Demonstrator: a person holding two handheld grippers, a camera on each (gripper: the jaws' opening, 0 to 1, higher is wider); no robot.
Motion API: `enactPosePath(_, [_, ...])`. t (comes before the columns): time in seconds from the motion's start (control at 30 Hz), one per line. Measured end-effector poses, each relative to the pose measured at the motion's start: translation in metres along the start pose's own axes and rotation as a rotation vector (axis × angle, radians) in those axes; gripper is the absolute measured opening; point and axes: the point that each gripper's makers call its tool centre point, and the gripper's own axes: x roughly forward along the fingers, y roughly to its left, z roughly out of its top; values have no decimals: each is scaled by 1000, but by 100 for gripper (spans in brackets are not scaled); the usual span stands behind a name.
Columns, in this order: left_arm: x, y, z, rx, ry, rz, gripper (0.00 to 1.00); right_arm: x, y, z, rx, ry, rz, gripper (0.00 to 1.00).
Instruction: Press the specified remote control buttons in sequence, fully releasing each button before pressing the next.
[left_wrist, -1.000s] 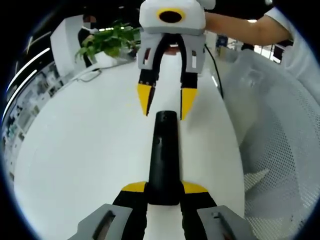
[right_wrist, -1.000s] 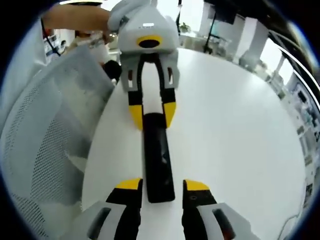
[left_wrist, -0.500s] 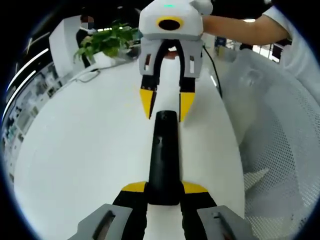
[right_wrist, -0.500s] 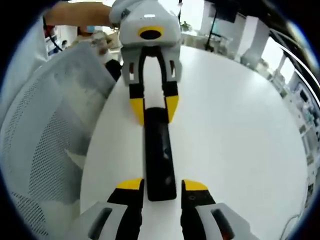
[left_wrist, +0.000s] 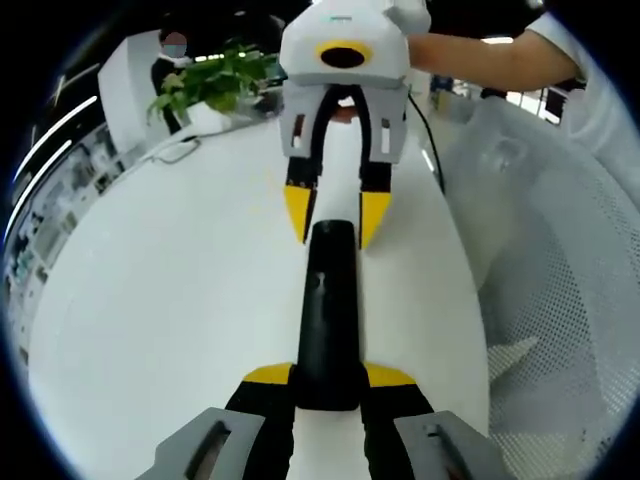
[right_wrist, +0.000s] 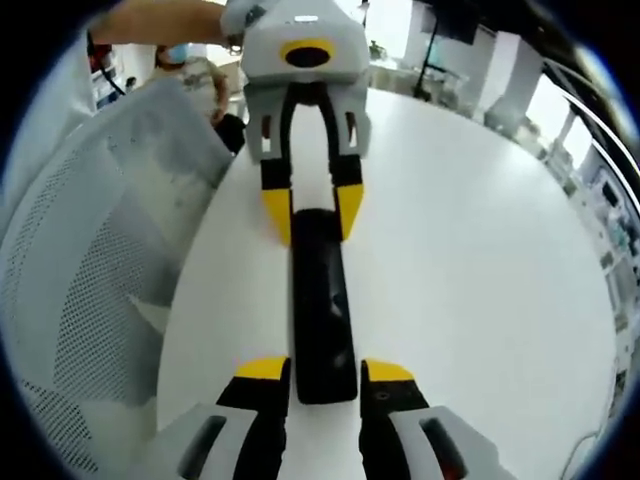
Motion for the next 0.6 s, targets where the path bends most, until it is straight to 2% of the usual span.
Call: enactPosePath(0.6, [0, -1, 0, -6, -5, -3, 24, 6, 0, 0, -13, 4, 21, 21])
